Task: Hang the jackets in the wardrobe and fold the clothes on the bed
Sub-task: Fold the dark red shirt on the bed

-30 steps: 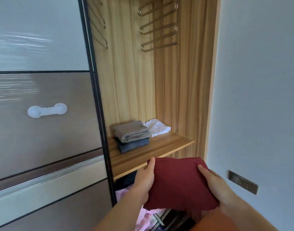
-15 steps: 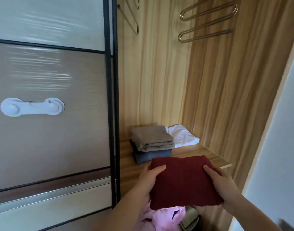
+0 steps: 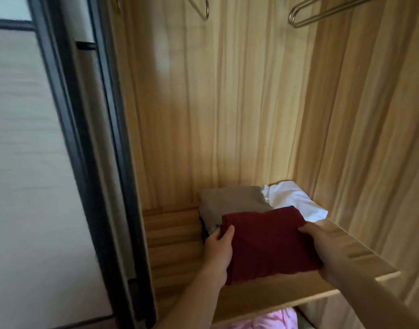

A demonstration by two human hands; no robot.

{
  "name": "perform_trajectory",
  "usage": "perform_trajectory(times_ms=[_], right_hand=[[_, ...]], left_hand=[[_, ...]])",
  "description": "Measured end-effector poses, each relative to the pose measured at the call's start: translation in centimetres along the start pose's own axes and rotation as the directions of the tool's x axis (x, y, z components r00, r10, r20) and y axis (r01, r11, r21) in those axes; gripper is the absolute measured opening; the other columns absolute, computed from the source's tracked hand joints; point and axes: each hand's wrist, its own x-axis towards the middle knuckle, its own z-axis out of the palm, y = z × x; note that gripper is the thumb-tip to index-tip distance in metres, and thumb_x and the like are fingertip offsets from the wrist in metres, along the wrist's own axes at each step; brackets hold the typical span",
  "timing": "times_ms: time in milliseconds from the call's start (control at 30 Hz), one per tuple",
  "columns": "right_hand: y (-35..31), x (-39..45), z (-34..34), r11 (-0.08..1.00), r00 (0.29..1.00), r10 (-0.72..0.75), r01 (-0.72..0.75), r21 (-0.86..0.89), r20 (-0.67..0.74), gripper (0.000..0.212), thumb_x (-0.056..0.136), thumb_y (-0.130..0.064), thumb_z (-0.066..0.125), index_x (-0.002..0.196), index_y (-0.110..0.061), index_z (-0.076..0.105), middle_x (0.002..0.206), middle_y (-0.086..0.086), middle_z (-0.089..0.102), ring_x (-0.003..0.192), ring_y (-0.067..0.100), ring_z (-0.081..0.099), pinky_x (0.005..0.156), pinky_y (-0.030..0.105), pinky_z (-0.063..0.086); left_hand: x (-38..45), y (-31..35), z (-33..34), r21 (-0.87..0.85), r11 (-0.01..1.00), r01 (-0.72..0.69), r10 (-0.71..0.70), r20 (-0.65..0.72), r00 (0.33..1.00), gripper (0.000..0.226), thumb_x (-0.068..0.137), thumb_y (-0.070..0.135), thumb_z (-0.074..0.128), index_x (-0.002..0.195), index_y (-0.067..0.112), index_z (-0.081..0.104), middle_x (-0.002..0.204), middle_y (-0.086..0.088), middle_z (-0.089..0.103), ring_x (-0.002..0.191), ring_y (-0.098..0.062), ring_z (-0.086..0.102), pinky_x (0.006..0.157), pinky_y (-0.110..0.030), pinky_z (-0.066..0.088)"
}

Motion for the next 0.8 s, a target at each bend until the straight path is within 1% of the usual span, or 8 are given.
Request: perform_trajectory(times_ms=[133,233,333,500,567,667,733,800], right_hand=[[-0.8,5.7,1.7,0.997,0.993,-0.01,0.002,0.071,0.118,0.022,0.079,-0.013,0.062,0.099,-0.018,0.07,0.085,0.004,0.075,0.09,0.026,0.066,0.06,0.032,0.049],[-1.8,10.0,3.2,0.996,0.974,-0.039,0.019,0.092,0.223,0.037,0.081,-0.01,0.058,0.116,-0.018,0.065,0.107,0.009,0.071,0.102,0.03,0.064,0.072,0.039,0.052],[-3.2,14.1,5.1,0.994,0.948,-0.081,0.054,0.097,0.307,0.041,0.083,-0.009,0.056,0.122,-0.019,0.062,0.113,0.011,0.069,0.105,0.031,0.064,0.081,0.044,0.053],[-4.9,19.9,8.5,0.99,0.949,-0.136,0.121,0.071,0.283,0.043,0.085,-0.01,0.057,0.128,-0.016,0.058,0.114,0.008,0.068,0.103,0.027,0.064,0.093,0.047,0.052],[-4.2,21.8,9.5,0.985,0.955,-0.162,0.169,-0.008,0.25,0.043,0.087,-0.013,0.057,0.13,-0.015,0.056,0.119,0.008,0.065,0.107,0.025,0.061,0.096,0.045,0.049],[-1.3,23.1,9.5,0.91,0.958,-0.163,0.238,-0.338,0.237,0.045,0.089,-0.016,0.057,0.133,-0.012,0.052,0.125,0.01,0.06,0.107,0.023,0.056,0.093,0.038,0.044],[0.9,23.3,9.1,0.85,0.95,-0.169,0.276,-0.449,0.263,0.046,0.088,-0.018,0.056,0.133,-0.012,0.052,0.125,0.011,0.059,0.11,0.025,0.055,0.096,0.04,0.044],[1.6,23.4,8.8,0.814,0.937,-0.231,0.334,-0.474,0.264,0.044,0.088,-0.019,0.055,0.132,-0.014,0.051,0.124,0.01,0.058,0.108,0.024,0.054,0.093,0.038,0.043]], left_hand=[[4.3,2.3,1.9,0.055,0.997,-0.047,0.052,-0.109,0.993,0.026,0.096,0.04,0.056,0.119,0.029,0.064,0.102,0.001,0.068,0.092,-0.023,0.067,0.076,-0.04,0.06],[7.7,4.4,3.0,0.089,0.994,-0.067,0.08,-0.158,0.984,0.031,0.096,0.041,0.056,0.124,0.028,0.06,0.1,0.001,0.067,0.089,-0.02,0.066,0.069,-0.034,0.058],[11.0,6.9,3.4,0.14,0.985,-0.098,0.119,-0.153,0.981,0.027,0.098,0.038,0.053,0.122,0.028,0.06,0.1,-0.001,0.067,0.089,-0.019,0.066,0.063,-0.03,0.057],[16.1,10.4,3.1,0.28,0.955,-0.102,0.148,-0.148,0.978,0.026,0.099,0.033,0.046,0.119,0.023,0.059,0.106,-0.007,0.069,0.094,-0.026,0.068,0.087,-0.044,0.056],[17.7,10.2,2.6,0.358,0.926,-0.122,0.187,-0.154,0.97,0.032,0.099,0.028,0.046,0.129,0.02,0.052,0.106,-0.005,0.067,0.094,-0.024,0.067,0.088,-0.043,0.056],[18.6,6.9,1.7,0.587,0.802,-0.114,0.236,-0.137,0.962,0.042,0.1,0.027,0.046,0.141,0.023,0.036,0.114,0.001,0.058,0.093,-0.013,0.06,0.089,-0.036,0.053],[18.8,4.2,1.1,0.674,0.724,-0.145,0.329,-0.153,0.932,0.041,0.101,0.025,0.046,0.141,0.021,0.039,0.124,0.002,0.054,0.091,-0.004,0.053,0.086,-0.028,0.045],[19.3,3.5,0.9,0.7,0.693,-0.174,0.406,-0.179,0.896,0.04,0.101,0.027,0.047,0.14,0.021,0.043,0.124,0.003,0.055,0.095,-0.007,0.051,0.083,-0.024,0.04]])
